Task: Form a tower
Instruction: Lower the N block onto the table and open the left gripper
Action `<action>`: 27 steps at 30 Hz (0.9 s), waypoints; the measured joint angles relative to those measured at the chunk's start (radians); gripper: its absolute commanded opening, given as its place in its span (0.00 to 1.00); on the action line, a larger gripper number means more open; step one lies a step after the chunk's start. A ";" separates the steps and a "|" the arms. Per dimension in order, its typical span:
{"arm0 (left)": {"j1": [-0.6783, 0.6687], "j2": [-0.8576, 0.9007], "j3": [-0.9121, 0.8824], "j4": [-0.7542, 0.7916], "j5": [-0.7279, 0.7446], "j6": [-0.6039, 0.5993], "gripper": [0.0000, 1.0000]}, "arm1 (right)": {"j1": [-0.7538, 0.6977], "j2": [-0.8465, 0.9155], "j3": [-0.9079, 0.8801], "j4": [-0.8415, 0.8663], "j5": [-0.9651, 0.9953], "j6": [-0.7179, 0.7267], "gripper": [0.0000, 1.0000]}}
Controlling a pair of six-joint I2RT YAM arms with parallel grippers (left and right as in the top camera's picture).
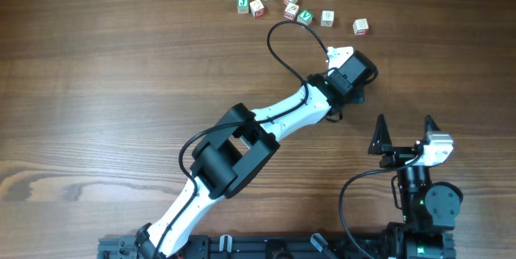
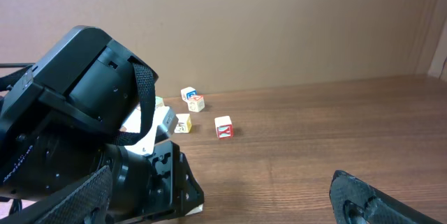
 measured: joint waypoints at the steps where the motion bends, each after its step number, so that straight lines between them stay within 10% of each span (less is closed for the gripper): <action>1: 0.000 0.000 0.000 0.003 0.000 0.002 0.38 | 0.000 0.000 0.000 0.000 0.000 0.000 1.00; 12: 0.000 0.000 0.000 0.015 0.000 0.007 0.45 | 0.000 0.000 0.000 0.000 0.000 0.000 1.00; 15: 0.000 0.000 0.000 0.015 0.000 0.010 0.63 | 0.000 0.000 0.000 0.000 0.000 0.000 1.00; 27: 0.000 0.000 0.000 0.028 0.000 0.030 0.66 | 0.000 0.000 0.000 0.000 0.000 0.000 1.00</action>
